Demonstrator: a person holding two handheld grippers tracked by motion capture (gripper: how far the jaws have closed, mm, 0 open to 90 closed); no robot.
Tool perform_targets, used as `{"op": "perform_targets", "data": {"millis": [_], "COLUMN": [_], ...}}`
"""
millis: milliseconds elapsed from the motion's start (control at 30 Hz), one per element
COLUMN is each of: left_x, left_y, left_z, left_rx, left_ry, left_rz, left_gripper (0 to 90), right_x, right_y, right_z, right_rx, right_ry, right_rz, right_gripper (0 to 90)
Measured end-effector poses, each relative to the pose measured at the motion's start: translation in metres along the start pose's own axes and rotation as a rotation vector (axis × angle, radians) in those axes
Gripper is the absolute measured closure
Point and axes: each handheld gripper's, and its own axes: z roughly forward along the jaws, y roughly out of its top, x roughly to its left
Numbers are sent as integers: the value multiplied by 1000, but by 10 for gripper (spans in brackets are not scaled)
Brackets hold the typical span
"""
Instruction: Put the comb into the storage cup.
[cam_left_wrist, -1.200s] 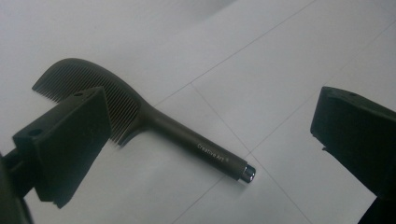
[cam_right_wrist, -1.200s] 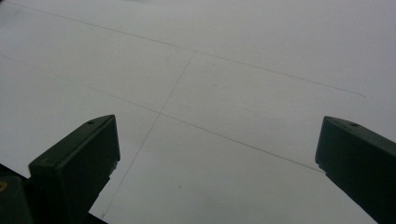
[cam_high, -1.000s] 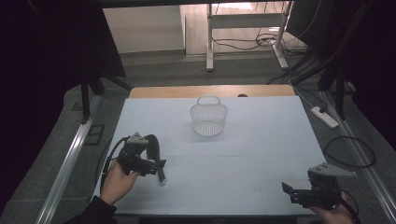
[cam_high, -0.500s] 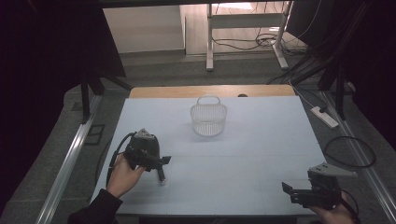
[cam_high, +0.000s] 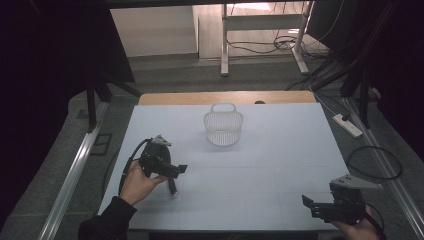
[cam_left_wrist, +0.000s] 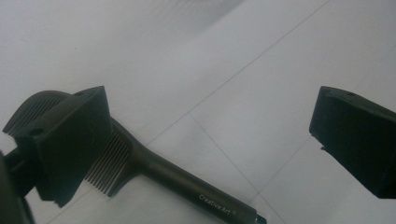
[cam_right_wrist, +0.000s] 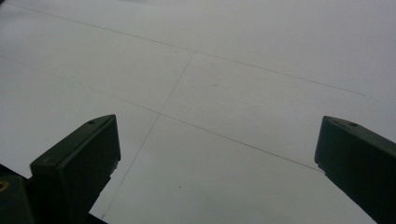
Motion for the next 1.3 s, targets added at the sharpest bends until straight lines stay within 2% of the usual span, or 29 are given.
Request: {"op": "perform_targets", "data": {"millis": [67,167,233,267,400,467,600,633,767,800,1000,1100,1300], "left_x": [-1,2,4,5,6,6,7,7,8,9,8,6,5], "left_y": [1,2,3,3,2,1,-1,-3,-7,-10,-16,-20,-24], "left_z": [-1,-2,-2,-2,-1,-1,-1,3,8,12,22,28,36], "left_rx": [3,-3,-3,11,26,22,15,21,27,38,72,104,139], "left_ry": [19,7,7,2,-4,-5,-10,-5,3,-14,-16,4,19], "left_rz": [19,0,-15,-22,-28,-27,-29,-16,-17,-24,-21,1,21], "left_gripper": [134,367,486,600,824,891,892,892,892,892,892,892,892], "right_x": [0,0,0,0,0,0,0,-1,0,0,0,0,0], "right_y": [0,0,0,0,0,0,0,0,0,0,0,0,0], "right_z": [0,0,0,0,0,0,0,0,0,0,0,0,0], "right_rx": [-1,0,0,0,0,1,3,5,1,1,-1,-2,-3], "right_ry": [0,0,-1,-1,-1,-2,-5,-6,-1,-2,1,2,3], "right_rz": [0,1,1,1,2,2,4,6,4,3,3,1,0], "right_gripper": [7,7,7,8,8,11,14,16,16,16,16,16,17]}}
